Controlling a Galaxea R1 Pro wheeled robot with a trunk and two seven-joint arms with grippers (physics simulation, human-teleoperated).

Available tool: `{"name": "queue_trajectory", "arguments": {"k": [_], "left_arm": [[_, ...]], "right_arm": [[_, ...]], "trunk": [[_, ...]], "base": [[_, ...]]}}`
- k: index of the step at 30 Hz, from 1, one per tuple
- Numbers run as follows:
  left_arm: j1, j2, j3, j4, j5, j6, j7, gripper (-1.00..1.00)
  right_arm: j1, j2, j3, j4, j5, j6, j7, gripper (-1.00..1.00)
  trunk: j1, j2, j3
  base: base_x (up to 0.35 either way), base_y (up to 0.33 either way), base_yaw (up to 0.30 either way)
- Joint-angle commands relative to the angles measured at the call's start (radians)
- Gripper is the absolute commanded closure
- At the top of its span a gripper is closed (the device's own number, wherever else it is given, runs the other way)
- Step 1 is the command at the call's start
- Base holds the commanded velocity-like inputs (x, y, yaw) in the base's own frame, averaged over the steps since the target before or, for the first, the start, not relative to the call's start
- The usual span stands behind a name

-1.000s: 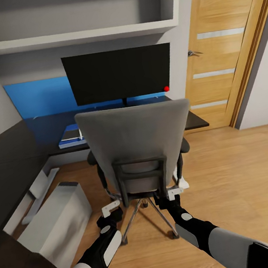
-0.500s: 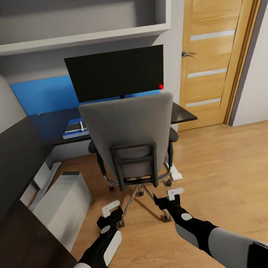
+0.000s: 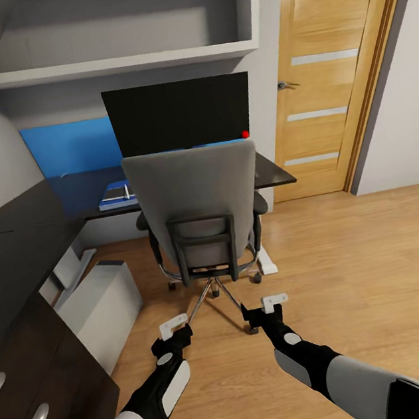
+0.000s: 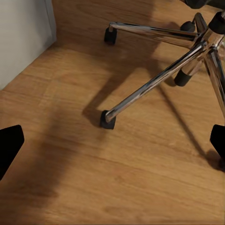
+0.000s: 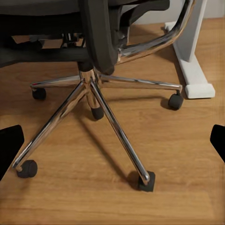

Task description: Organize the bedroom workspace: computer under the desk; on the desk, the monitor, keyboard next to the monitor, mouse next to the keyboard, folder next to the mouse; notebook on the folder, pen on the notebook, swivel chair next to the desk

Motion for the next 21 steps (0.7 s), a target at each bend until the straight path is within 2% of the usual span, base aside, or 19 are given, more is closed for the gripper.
{"name": "queue_trajectory", "arguments": {"k": [1,10,11,15,16,21], "left_arm": [[-0.001,0.001,-0.008,0.004,0.011,-0.007,0.007,-1.0],[-0.001,-0.005,-0.013,0.058,0.01,-0.007,0.004,-1.0],[-0.001,-0.01,-0.014,0.116,0.01,-0.007,0.003,-1.0],[-0.001,-0.025,-0.013,0.167,0.01,-0.012,0.002,-1.0],[-0.001,-0.037,-0.014,0.252,0.01,-0.083,0.001,-1.0],[-0.001,-0.05,-0.013,0.301,0.011,-0.185,-0.002,-1.0]], "right_arm": [[-0.001,0.001,0.008,0.0,-0.006,-0.001,-0.009,-1.0],[0.0,-0.002,0.005,0.0,-0.01,0.003,-0.048,-1.0],[0.003,-0.005,0.005,0.007,-0.008,-0.002,-0.089,-1.0],[0.004,-0.01,0.007,0.044,-0.008,-0.013,-0.109,-1.0],[0.01,-0.012,0.009,0.072,-0.008,-0.083,-0.119,-1.0],[0.042,-0.012,0.009,0.069,-0.006,-0.107,-0.125,-1.0]], "trunk": [[-0.004,0.007,0.002],[-0.039,0.07,0.03],[-0.042,0.077,0.034],[-0.058,0.105,0.046],[-0.062,0.112,0.049],[-0.081,0.147,0.065]], "base": [[-0.019,-0.006,0.0],[-0.005,-0.002,0.0],[0.0,0.0,0.0],[0.0,0.0,0.0],[0.0,0.0,0.0],[0.0,0.0,0.0]]}}
